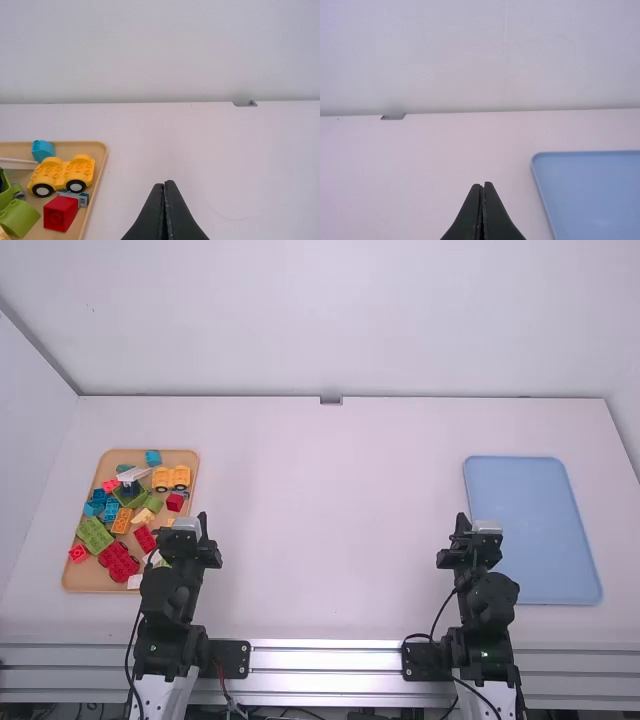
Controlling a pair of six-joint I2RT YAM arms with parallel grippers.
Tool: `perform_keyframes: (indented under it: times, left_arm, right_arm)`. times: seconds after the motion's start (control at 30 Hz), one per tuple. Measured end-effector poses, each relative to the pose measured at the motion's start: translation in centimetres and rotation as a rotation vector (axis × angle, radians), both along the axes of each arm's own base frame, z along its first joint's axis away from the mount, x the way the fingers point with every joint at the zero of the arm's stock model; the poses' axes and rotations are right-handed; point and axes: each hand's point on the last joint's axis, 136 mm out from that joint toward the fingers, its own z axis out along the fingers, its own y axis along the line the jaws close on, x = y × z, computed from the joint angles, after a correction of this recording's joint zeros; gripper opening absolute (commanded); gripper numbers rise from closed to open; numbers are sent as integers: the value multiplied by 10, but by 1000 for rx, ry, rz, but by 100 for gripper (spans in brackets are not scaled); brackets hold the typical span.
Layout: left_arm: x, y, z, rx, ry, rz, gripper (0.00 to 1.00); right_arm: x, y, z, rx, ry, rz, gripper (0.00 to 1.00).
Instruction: Assemble lego blocks to make yellow taxi
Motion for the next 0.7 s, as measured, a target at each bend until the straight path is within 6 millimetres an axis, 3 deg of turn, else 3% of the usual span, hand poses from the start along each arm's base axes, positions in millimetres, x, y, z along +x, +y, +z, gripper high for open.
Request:
perform_keyframes:
  times: [0.5,0.7]
  left_arm:
    - [2,1,-8,1,45,8,10]
    - [5,4,16,1,48,23,19]
  right_arm:
    - [2,1,-8,-11,47,6,10]
    - [6,-1,10,-27,49,2,19]
